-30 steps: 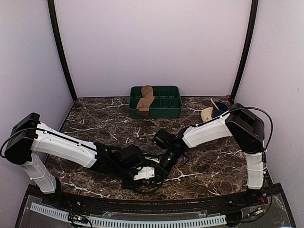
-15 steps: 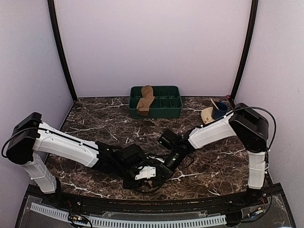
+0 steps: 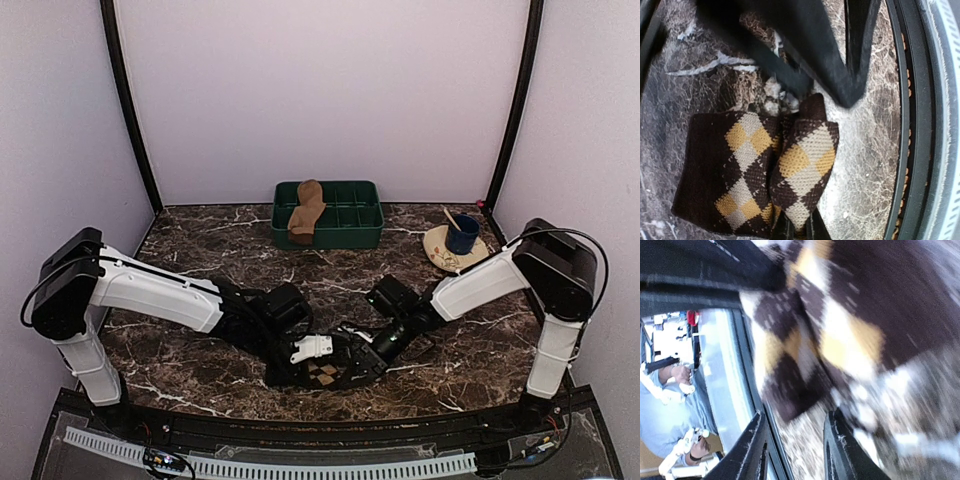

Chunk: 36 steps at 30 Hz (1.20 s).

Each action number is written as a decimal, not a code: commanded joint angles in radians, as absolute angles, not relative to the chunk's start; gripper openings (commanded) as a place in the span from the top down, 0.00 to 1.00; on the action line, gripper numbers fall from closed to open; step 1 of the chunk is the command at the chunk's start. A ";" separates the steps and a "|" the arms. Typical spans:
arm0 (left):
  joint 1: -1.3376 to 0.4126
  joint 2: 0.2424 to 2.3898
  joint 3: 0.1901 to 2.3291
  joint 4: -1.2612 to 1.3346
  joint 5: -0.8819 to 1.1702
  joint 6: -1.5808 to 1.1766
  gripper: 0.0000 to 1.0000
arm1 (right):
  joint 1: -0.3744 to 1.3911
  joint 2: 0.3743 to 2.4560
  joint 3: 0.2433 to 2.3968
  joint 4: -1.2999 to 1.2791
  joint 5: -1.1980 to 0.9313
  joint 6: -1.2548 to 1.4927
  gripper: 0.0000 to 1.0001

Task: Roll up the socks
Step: Place the sock at the center of the board.

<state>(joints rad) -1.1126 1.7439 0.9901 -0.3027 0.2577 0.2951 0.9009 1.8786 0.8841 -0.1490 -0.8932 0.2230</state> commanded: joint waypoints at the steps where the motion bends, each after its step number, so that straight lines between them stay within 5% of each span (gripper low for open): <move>1: -1.068 1.808 1.032 -0.447 0.373 0.282 1.00 | 0.862 1.804 0.790 -0.049 -0.740 0.315 0.66; 18: -0.972 1.985 1.183 -0.617 0.618 0.270 1.00 | 0.881 1.450 0.535 0.071 -0.255 0.387 0.69; 28: -0.942 2.076 1.246 -0.675 0.681 0.274 1.00 | 1.183 1.278 0.534 -0.018 0.171 0.309 0.65; 36: -0.926 2.111 1.275 -0.703 0.714 0.280 1.00 | 1.421 1.406 0.667 -0.081 0.402 0.170 0.63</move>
<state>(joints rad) -0.9264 2.0491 1.2903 -0.6224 0.7746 0.2760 1.3315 1.3300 0.5808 -0.0479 0.2279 0.2676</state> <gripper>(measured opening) 0.067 0.361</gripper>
